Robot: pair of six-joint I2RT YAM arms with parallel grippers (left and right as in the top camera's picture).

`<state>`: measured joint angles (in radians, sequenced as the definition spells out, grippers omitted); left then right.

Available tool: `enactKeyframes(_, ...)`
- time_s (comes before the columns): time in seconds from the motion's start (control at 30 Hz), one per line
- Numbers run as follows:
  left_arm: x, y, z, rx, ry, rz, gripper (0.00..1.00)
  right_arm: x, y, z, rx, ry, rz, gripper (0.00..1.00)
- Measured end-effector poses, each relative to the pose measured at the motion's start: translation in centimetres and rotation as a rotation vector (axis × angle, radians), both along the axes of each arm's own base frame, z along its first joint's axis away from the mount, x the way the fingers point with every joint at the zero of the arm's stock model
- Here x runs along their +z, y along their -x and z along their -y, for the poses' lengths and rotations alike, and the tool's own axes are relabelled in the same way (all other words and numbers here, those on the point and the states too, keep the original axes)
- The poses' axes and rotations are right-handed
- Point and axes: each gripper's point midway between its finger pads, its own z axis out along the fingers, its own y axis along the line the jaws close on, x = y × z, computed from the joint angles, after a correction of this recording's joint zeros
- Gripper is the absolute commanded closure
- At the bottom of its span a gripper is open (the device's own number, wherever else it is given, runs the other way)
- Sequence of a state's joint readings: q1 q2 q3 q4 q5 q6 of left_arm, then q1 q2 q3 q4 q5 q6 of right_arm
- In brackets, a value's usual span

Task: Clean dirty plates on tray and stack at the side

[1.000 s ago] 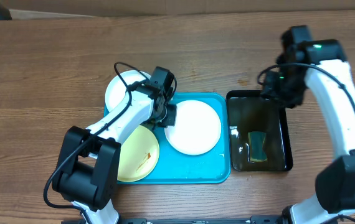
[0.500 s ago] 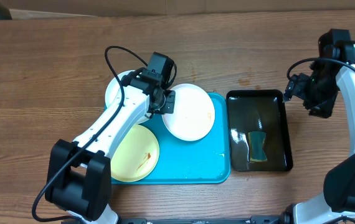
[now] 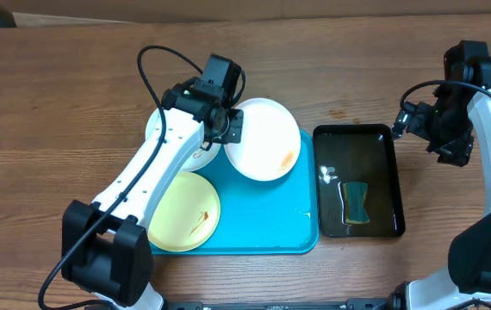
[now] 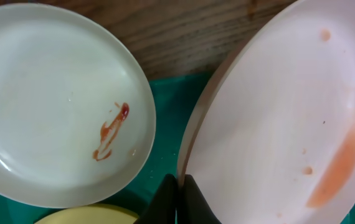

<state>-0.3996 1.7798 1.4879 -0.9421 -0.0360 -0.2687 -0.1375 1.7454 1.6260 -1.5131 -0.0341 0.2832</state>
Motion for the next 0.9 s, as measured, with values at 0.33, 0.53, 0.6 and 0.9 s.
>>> enactKeyframes(0.33, 3.0, -2.1, 1.2, -0.015, 0.029, 0.104, 0.96, 0.0, -0.6, 0.3, 0.000, 0.016, 0.025, 0.00)
enactKeyframes(0.53, 4.3, -2.8, 5.1, -0.088, 0.072, 0.201, 0.96, 0.0, -1.6, 0.4, 0.000, 0.021, 0.063, 0.00)
enactKeyframes(0.6, 4.8, -2.8, 6.9, -0.120, 0.088, 0.237, 0.96, 0.1, -1.9, 0.5, 0.000, 0.023, 0.075, 0.00)
enactKeyframes(0.9, 7.3, -2.1, 13.1, -0.206, 0.064, 0.424, 0.96, 0.1, -2.4, 0.6, -0.001, 0.026, 0.097, 0.00)
